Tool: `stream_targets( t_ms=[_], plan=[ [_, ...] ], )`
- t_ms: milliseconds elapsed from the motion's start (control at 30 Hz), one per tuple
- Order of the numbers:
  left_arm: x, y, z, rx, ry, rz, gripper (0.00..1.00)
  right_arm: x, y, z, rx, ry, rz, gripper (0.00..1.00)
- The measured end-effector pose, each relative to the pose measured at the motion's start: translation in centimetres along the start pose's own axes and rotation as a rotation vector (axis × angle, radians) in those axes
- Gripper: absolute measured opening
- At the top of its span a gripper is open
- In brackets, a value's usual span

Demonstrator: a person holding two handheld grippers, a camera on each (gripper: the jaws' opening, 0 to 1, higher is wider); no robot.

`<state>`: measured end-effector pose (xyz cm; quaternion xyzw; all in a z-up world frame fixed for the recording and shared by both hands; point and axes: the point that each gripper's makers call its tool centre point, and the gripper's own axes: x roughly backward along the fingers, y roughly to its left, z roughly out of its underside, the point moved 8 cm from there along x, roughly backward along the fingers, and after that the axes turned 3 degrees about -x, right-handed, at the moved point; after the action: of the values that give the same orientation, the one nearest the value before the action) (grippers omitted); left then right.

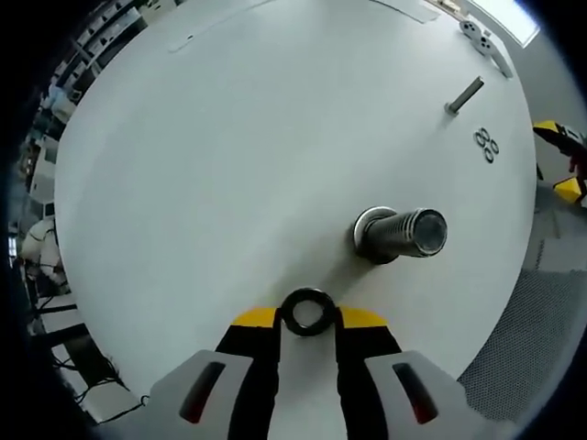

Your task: Place the washer onto the threaded stud by aligning its center hole with the stud, sliding it down to the base, and recovering from edge contact or off-axis alignment until the washer reaches the visible bottom stop.

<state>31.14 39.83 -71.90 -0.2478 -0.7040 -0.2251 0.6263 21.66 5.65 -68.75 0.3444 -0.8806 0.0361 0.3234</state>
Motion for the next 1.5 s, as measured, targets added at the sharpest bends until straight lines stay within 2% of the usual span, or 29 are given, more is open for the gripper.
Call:
stream_targets(
  t_ms=[133,300,433,567,733,833,1100,1267,1500],
  plan=[
    [0.2,0.2,0.3,0.009,-0.021,0.017,0.2,0.0,0.0,0.0,0.0,0.0,0.001,0.52],
    [0.0,0.0,0.0,-0.006,-0.008,0.008,0.2,0.0,0.0,0.0,-0.001,0.002,0.0,0.52],
    [0.2,0.0,0.2,-0.01,-0.024,0.01,0.2,0.0,0.0,0.0,-0.002,0.001,0.002,0.52],
    [0.2,0.0,0.3,-0.069,-0.029,0.015,0.19,0.0,0.0,0.0,-0.002,0.003,-0.001,0.52],
    [0.2,-0.2,0.3,-0.074,-0.029,0.008,0.19,0.0,0.1,0.0,-0.002,0.004,-0.004,0.52],
    [0.2,-0.3,0.5,-0.117,-0.015,0.01,0.19,-0.1,0.1,0.1,0.0,0.009,-0.007,0.52],
    [0.2,-0.9,0.8,-0.148,-0.003,0.017,0.19,-0.1,0.1,0.1,-0.002,0.008,-0.006,0.52],
    [0.9,-0.9,0.8,-0.158,-0.015,0.017,0.19,-0.1,0.0,0.1,-0.002,0.009,-0.007,0.52],
    [2.4,-0.9,-0.1,-0.178,-0.052,0.018,0.19,-0.1,0.1,0.1,0.001,0.012,-0.01,0.52]
  ],
)
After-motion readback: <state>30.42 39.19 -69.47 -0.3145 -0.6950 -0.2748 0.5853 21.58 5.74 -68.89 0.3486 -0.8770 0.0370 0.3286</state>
